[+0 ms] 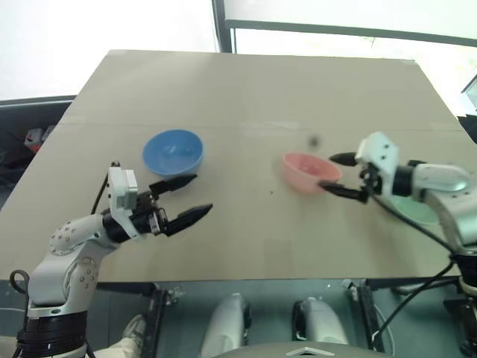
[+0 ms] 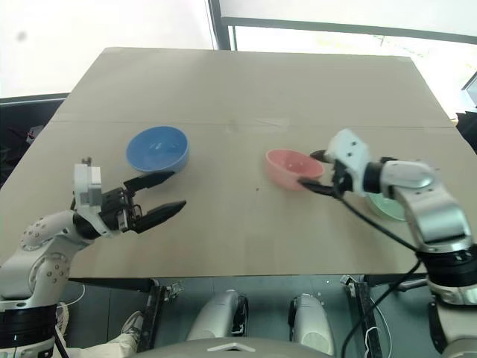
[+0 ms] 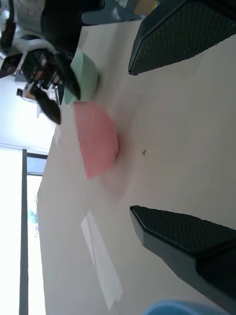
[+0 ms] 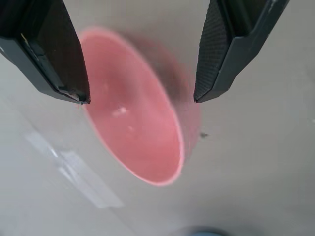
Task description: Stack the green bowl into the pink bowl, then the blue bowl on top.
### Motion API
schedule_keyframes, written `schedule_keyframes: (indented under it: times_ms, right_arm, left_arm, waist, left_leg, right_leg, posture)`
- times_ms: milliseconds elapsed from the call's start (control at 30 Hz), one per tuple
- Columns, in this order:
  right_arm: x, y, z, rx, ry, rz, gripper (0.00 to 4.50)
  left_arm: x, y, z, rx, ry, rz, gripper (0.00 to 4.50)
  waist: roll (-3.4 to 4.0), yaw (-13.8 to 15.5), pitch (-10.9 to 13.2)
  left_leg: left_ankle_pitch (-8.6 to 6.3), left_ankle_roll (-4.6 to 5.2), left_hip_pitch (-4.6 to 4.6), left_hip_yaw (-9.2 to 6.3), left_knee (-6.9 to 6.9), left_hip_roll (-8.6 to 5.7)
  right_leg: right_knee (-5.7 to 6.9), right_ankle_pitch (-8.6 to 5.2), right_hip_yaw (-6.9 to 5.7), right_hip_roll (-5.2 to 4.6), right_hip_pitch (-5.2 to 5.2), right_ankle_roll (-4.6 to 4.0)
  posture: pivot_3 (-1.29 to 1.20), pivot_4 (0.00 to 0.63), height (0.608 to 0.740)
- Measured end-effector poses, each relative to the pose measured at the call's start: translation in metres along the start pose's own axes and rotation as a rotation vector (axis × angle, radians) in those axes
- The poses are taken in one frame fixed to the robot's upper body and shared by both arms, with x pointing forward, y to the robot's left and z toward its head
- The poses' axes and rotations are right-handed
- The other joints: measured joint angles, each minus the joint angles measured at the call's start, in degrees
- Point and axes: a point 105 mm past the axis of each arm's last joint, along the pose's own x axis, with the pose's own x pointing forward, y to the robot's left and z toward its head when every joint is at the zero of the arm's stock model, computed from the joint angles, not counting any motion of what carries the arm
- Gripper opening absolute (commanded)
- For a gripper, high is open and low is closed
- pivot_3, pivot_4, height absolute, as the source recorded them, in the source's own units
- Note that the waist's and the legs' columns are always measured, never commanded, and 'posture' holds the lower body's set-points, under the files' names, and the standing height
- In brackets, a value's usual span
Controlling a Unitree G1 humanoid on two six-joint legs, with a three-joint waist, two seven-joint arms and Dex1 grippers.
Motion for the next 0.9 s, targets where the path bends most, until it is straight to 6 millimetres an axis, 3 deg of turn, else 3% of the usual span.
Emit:
schedule_keyframes:
  times_ms: [67,167,300,400,533,667,733,800,900]
  right_arm:
    - [-0.015,-0.013,-0.018,0.024,0.072,-0.094,3.58]
    - [-0.038,-0.033,-0.062,0.154,0.213,-0.298,3.58]
    - [-0.037,-0.030,-0.081,0.203,0.280,-0.398,3.58]
    - [-0.026,-0.014,-0.101,0.280,0.334,-0.392,3.58]
    - [-0.022,-0.014,-0.103,0.308,0.333,-0.417,2.67]
    - [-0.022,-0.018,-0.100,0.304,0.330,-0.434,0.74]
    - [-0.024,-0.021,-0.098,0.286,0.330,-0.445,0.02]
    - [-0.029,-0.031,-0.090,0.234,0.330,-0.477,0.02]
    - [-0.027,-0.028,-0.091,0.224,0.338,-0.458,0.02]
  left_arm:
    - [0.006,-0.006,-0.001,-0.004,-0.003,-0.063,4.50]
    - [0.014,-0.010,0.002,0.002,-0.022,-0.125,4.50]
    - [0.022,-0.012,0.006,0.028,-0.028,-0.166,4.50]
    - [0.022,-0.009,0.004,0.020,-0.027,-0.171,4.50]
    - [0.023,-0.007,0.005,0.031,-0.025,-0.171,4.50]
    - [0.023,-0.007,0.005,0.034,-0.022,-0.170,4.50]
    - [0.023,-0.007,0.004,0.035,-0.019,-0.169,4.50]
    - [0.023,-0.007,0.004,0.036,-0.019,-0.169,4.50]
    - [0.023,-0.007,0.004,0.035,-0.018,-0.166,4.50]
  waist:
    - [-0.01,0.16,-0.01]
    - [0.01,-0.13,-0.01]
    - [-0.03,-0.53,-0.06]
    - [0.01,-0.31,-0.03]
    - [0.02,-0.02,-0.03]
    - [0.01,0.02,-0.03]
    - [0.01,-0.01,-0.03]
    - [-0.06,-0.05,-0.07]
    - [0.01,-0.07,-0.03]
  left_leg:
    - [0.00,0.00,0.06,-0.02,0.03,0.00]
    - [0.01,0.00,0.11,0.06,0.12,0.00]
    - [0.01,-0.01,0.19,0.08,0.07,0.06]
    - [0.00,0.00,0.13,0.11,0.08,0.01]
    - [0.00,0.01,0.10,0.10,0.08,0.01]
    - [0.00,0.01,0.10,0.08,0.08,0.01]
    - [0.00,0.01,0.10,0.09,0.08,0.01]
    - [0.00,0.01,0.13,0.09,0.09,0.03]
    - [0.01,0.00,0.13,0.09,0.08,0.04]
  right_leg:
    - [0.07,0.00,-0.01,0.00,0.05,0.00]
    - [0.24,0.00,0.14,0.00,0.04,0.00]
    - [0.27,0.00,0.21,0.07,0.05,-0.01]
    - [0.22,0.00,0.24,0.04,0.02,0.00]
    - [0.21,0.00,0.24,0.03,-0.01,0.00]
    - [0.21,0.00,0.22,0.04,-0.01,0.00]
    - [0.20,0.00,0.23,0.04,-0.01,0.01]
    - [0.22,0.00,0.23,0.06,0.01,0.01]
    - [0.22,0.00,0.24,0.07,-0.01,0.00]
  posture:
    - [0.00,0.150,0.740]
    - [0.00,0.150,0.740]
    - [0.00,0.150,0.740]
    - [0.00,0.150,0.740]
    - [0.00,0.150,0.740]
    - [0.00,0.150,0.740]
    - [0.00,0.150,0.740]
    - [0.00,0.150,0.740]
    - [0.00,0.150,0.740]
